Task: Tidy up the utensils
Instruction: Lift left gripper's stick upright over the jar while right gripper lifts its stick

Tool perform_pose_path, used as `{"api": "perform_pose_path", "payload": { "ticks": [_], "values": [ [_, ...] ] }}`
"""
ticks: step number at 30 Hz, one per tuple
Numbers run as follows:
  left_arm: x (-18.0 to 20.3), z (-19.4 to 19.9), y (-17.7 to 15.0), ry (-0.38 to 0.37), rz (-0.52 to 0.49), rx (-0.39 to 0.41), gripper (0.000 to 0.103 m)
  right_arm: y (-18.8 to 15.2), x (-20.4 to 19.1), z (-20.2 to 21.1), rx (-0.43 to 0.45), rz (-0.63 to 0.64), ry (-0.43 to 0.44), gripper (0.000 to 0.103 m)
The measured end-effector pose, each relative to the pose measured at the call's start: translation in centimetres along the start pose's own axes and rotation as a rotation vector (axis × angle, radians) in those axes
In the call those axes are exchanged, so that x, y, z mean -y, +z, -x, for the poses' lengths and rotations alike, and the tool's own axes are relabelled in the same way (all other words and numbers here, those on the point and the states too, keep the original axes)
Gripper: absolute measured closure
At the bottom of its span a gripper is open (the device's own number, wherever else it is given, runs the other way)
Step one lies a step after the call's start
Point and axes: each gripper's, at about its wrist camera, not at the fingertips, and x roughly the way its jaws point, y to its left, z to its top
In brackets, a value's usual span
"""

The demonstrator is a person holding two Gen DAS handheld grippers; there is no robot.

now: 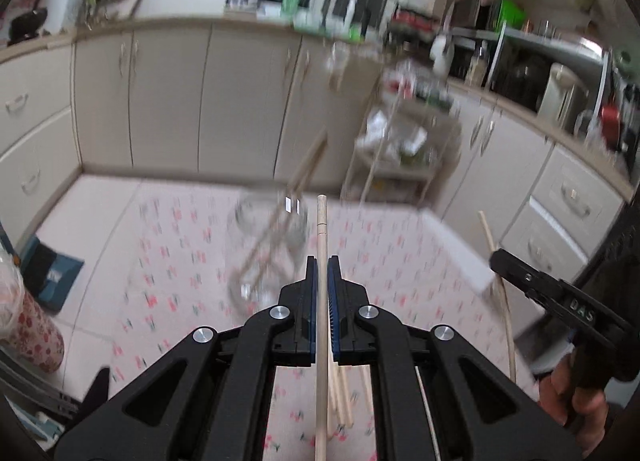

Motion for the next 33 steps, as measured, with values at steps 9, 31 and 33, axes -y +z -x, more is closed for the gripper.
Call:
{"api": "perform_pose_path", "payload": {
  "ticks": [9,31,33],
  "values": [
    [0.2,4.0,6.0,0.011,0.008,0.194,0.098,5.2,-4.4,2.2,0.241,0.026,0.058,0.097],
    [-4.4,-3.5,13.2,0.045,0.179,0.359,0.098,8.4,-7.1,-4.6,0.369,0.022,0.081,0.097],
    [-4.7,-4.4,13.0,0.061,0.193,0.361,0.098,8.4,-7.0,-4.9,0.367,0.021,0.082,0.097]
  ]
}}
